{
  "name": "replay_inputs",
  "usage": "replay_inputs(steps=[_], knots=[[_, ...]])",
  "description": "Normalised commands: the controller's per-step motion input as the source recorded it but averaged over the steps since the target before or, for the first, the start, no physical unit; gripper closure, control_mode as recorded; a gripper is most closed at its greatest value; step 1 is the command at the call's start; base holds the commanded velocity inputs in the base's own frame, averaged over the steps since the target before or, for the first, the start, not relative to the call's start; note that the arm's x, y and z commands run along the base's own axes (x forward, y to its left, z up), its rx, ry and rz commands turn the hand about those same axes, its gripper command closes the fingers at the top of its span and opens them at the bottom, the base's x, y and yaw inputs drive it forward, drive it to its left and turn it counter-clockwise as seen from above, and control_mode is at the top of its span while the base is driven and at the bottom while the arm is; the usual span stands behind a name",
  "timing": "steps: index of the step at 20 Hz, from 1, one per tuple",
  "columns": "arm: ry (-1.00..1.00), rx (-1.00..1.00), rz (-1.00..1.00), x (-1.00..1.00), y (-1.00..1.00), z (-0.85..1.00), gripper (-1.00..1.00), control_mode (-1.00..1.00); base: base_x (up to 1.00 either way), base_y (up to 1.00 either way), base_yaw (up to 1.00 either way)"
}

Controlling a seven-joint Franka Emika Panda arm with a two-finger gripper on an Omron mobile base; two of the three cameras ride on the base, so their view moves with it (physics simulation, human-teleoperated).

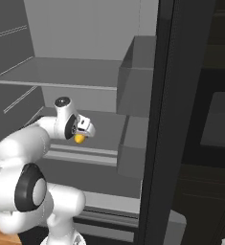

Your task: Retrieve a lemon from the fridge and place it on the cutting board with the fish.

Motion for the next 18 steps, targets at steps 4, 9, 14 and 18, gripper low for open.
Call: replay_inputs(steps=[4,9,14,18], knots=[[0.07,0.00,0.00,0.08,0.00,-0.19,-1.00,-1.00,0.00,0.00,0.00],[0.05,0.00,0.00,0.01,0.00,-0.27,-1.00,-1.00,0.00,0.00,0.00],[0.09,0.00,0.00,0.00,0.00,-0.22,-1.00,-1.00,0.00,0.00,0.00],[0.03,0.00,0.00,0.03,0.00,-0.01,-1.00,-1.00,0.00,0.00,0.00]])
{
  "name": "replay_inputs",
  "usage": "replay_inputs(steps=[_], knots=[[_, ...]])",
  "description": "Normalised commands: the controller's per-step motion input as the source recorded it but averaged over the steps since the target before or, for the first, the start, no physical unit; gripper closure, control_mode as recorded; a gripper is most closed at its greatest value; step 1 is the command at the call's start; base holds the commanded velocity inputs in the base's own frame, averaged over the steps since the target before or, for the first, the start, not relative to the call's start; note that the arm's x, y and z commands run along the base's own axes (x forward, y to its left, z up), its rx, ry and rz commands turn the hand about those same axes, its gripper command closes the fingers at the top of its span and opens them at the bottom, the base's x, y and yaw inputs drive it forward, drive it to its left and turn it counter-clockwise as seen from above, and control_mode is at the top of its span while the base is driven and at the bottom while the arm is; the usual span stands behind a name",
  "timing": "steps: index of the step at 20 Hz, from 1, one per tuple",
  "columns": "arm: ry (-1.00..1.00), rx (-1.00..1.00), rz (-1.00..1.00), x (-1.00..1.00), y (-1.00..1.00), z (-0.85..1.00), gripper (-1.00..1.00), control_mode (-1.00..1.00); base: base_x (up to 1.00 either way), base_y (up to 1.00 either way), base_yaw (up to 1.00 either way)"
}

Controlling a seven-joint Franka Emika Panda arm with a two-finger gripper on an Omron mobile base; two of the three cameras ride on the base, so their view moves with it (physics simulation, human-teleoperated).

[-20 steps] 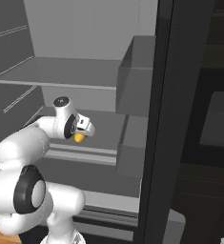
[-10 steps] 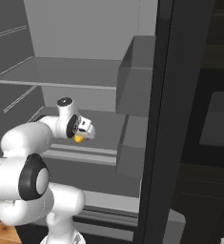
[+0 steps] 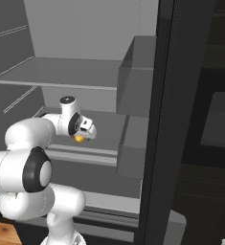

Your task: Retrieve a lemon from the fridge and place it on the cutting board with the fish.

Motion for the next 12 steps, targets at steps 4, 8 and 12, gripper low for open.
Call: replay_inputs(steps=[4,8,12], knots=[[0.00,0.00,0.00,0.01,0.00,0.00,-1.00,-1.00,0.00,0.00,0.00],[0.02,0.00,0.00,0.00,0.00,-0.06,1.00,-1.00,0.00,0.00,0.00],[0.09,0.00,0.00,0.00,0.00,-0.12,1.00,-1.00,0.00,0.00,0.00]])
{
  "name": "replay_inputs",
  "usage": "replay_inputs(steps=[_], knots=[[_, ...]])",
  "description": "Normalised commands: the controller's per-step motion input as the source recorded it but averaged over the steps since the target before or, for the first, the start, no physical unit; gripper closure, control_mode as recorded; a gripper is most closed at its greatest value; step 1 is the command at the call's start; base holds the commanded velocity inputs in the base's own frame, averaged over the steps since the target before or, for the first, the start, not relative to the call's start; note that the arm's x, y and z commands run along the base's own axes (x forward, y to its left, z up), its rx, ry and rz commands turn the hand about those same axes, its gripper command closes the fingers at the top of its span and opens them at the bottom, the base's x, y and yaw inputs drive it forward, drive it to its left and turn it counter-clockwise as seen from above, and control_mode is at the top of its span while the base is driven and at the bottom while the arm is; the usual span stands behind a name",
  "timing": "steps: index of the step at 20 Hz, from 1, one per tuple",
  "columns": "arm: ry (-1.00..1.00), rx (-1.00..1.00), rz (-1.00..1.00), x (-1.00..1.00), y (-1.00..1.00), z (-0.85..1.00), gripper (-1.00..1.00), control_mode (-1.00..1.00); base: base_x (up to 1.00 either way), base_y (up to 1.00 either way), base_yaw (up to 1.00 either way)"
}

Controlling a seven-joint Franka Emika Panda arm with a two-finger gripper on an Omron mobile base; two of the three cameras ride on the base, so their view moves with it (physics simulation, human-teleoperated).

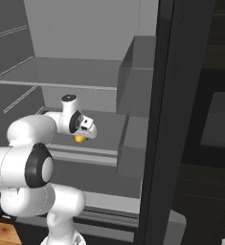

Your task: Retrieve a lemon from the fridge and place it on the cutting board with the fish.

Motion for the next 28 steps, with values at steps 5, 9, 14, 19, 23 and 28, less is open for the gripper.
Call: replay_inputs(steps=[5,9,14,19,23,28], knots=[[0.02,0.00,0.00,0.00,0.00,-0.03,1.00,-1.00,0.00,0.00,0.00],[-0.04,0.00,0.00,-0.14,0.00,0.00,1.00,-1.00,0.00,0.00,0.00],[-0.21,0.00,0.00,-0.78,0.00,0.14,1.00,-1.00,0.00,0.00,0.00],[-0.05,0.01,0.00,-0.80,0.00,0.29,1.00,-1.00,0.00,0.00,0.00],[0.02,0.05,0.00,-0.79,0.00,0.51,1.00,-1.00,0.00,0.00,0.00],[0.03,0.07,0.00,-0.94,0.00,0.57,1.00,-1.00,0.00,0.00,0.00]])
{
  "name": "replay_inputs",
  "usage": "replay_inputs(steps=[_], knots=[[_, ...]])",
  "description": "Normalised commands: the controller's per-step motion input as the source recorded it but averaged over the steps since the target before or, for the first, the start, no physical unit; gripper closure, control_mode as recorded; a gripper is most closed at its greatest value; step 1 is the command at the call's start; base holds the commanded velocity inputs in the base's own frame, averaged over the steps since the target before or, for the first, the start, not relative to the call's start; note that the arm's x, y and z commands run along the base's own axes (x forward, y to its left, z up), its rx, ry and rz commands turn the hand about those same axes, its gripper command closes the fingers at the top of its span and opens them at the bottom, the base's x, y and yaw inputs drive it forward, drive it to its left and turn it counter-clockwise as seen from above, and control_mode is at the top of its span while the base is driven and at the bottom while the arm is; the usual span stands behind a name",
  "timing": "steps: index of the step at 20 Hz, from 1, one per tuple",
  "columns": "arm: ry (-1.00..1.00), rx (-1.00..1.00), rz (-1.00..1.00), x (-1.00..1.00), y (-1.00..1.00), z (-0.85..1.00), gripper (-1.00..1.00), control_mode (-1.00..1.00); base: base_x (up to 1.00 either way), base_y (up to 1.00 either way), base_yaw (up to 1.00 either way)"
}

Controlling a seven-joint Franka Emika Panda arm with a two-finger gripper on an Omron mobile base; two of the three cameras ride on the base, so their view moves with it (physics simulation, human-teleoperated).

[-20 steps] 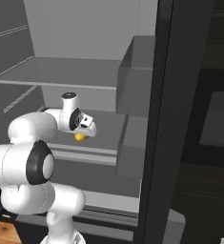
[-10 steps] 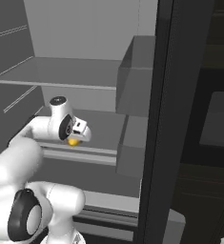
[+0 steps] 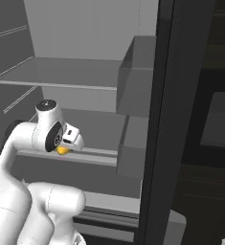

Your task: Retrieve a lemon from the fridge and place it on the cutting board with the fish.

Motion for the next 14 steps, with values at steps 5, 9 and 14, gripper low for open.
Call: replay_inputs(steps=[5,9,14], knots=[[0.03,0.03,0.00,-0.86,0.00,0.49,1.00,-1.00,0.00,0.00,0.00],[0.01,-0.03,0.00,-0.65,-0.02,0.27,1.00,-1.00,0.00,0.00,0.00],[0.01,-0.10,0.00,-0.50,0.00,0.30,1.00,-1.00,0.00,0.00,0.00]])
